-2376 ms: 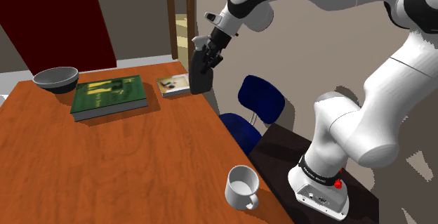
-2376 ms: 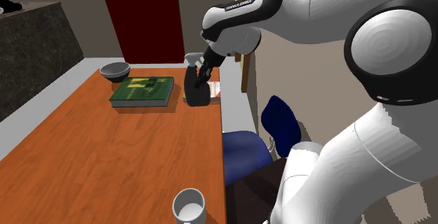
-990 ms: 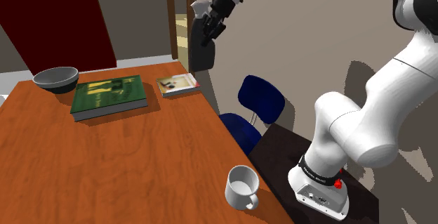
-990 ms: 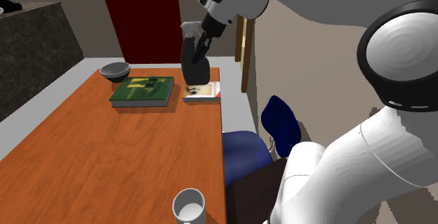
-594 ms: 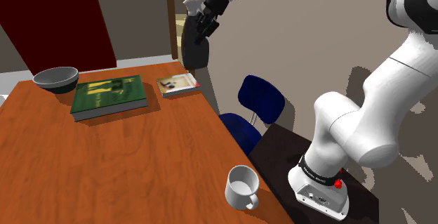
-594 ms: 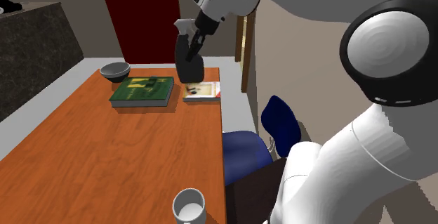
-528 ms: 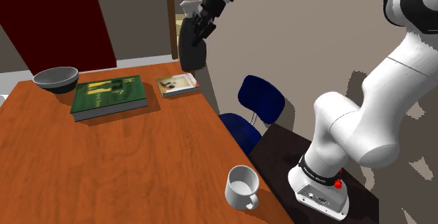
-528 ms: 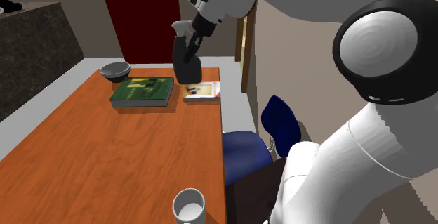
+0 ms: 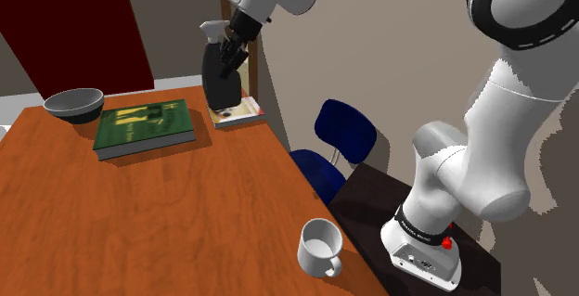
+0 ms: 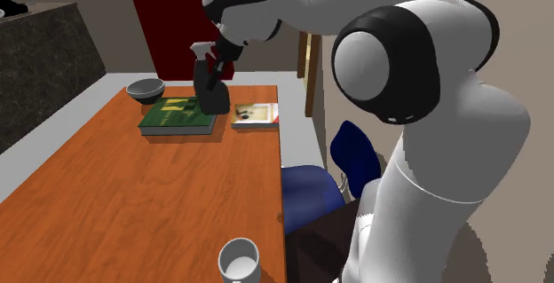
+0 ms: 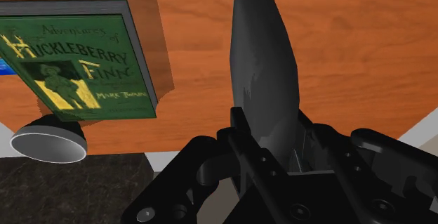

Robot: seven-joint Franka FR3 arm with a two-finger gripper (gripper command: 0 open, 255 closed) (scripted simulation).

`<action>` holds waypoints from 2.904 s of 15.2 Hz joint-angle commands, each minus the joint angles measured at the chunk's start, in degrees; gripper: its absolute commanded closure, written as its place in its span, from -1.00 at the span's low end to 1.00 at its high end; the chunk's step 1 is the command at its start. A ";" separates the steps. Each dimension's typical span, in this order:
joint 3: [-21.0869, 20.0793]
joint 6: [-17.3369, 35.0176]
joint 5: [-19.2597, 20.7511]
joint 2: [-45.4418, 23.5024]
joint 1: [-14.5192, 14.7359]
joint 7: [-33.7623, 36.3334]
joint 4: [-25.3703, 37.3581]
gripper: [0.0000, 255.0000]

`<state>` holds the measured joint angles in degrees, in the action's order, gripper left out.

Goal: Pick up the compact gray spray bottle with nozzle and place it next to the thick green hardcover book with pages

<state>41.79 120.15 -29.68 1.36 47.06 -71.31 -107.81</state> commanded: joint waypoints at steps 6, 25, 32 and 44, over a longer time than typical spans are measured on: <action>-1.80 1.38 -11.65 -15.41 -0.97 -3.23 9.05 1.00; -9.92 3.65 -23.90 -41.89 -8.06 -2.42 31.45 1.00; -11.24 6.67 -26.01 -43.89 -8.42 -5.06 29.77 1.00; -12.78 9.51 -28.30 -46.40 -9.06 -7.75 28.85 1.00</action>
<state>29.01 129.65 -57.97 -45.04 38.00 -79.04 -78.97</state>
